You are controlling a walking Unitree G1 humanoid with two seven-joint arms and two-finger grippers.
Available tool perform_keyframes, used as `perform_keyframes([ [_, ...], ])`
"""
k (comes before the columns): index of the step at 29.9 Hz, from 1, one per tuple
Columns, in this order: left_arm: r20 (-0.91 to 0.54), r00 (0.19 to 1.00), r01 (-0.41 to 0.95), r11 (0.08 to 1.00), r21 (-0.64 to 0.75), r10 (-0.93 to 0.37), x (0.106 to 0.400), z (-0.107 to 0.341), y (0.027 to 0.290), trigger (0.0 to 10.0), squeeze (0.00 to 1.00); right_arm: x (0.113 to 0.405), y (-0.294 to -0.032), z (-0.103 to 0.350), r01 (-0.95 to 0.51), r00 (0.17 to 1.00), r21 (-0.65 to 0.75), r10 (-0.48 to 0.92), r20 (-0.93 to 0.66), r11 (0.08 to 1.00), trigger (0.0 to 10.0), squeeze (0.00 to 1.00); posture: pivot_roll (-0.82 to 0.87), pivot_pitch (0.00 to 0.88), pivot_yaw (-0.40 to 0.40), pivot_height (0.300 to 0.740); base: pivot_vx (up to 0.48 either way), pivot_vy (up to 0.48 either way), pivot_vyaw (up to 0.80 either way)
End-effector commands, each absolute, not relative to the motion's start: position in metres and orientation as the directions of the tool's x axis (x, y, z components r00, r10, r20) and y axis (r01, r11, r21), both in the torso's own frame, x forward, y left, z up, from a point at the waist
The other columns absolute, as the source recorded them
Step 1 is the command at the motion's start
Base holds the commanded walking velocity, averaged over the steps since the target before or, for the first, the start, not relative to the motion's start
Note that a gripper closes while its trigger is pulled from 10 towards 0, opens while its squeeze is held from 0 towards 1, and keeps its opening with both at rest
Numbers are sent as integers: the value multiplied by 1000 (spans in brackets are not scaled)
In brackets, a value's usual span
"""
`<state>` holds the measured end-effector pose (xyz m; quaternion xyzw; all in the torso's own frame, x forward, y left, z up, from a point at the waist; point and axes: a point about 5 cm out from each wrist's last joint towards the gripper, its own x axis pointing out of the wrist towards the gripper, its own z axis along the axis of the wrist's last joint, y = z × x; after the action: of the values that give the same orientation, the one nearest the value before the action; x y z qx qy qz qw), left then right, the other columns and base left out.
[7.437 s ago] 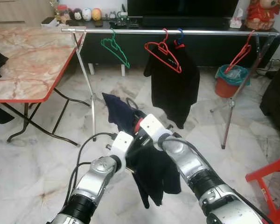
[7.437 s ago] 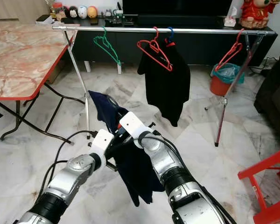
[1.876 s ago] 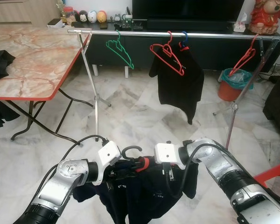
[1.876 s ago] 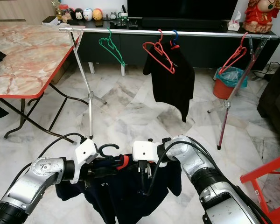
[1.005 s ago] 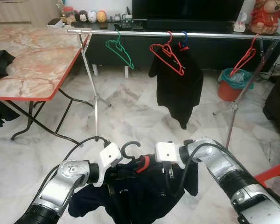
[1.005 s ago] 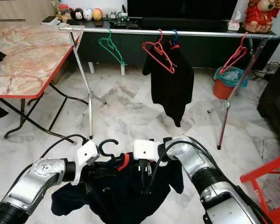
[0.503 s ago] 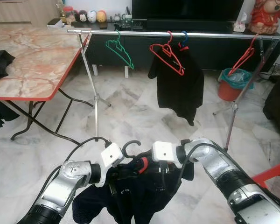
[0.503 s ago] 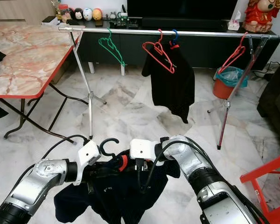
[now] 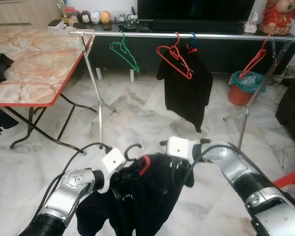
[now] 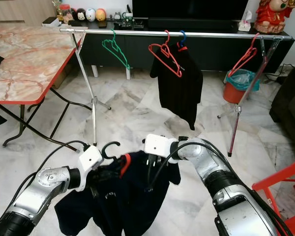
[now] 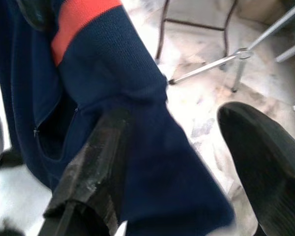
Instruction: Hang hanger
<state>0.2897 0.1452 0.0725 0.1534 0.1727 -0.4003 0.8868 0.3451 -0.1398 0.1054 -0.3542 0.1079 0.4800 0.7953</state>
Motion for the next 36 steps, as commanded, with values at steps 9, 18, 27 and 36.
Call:
perform_keyframes([
  [9,-339,869,453,856,248,-361,317,80,174,10000,0,350,-155,111,-709,702,-398,640,-313,582,10000,0,72,0,23,740,0,0,0],
  [18,-192,962,226,962,154,-195,315,77,194,10000,0,332,-223,66,-19,978,-69,4,-208,997,10000,0,48,0,25,740,0,0,0],
  [27,-156,976,174,976,133,-153,312,73,189,10000,0,287,-248,13,247,898,24,-219,-381,969,10000,0,59,0,15,740,0,0,0],
  [36,-134,978,180,974,134,-162,314,72,186,10000,0,247,-247,-26,311,805,12,-256,-535,950,10000,0,45,0,19,740,0,0,0],
])
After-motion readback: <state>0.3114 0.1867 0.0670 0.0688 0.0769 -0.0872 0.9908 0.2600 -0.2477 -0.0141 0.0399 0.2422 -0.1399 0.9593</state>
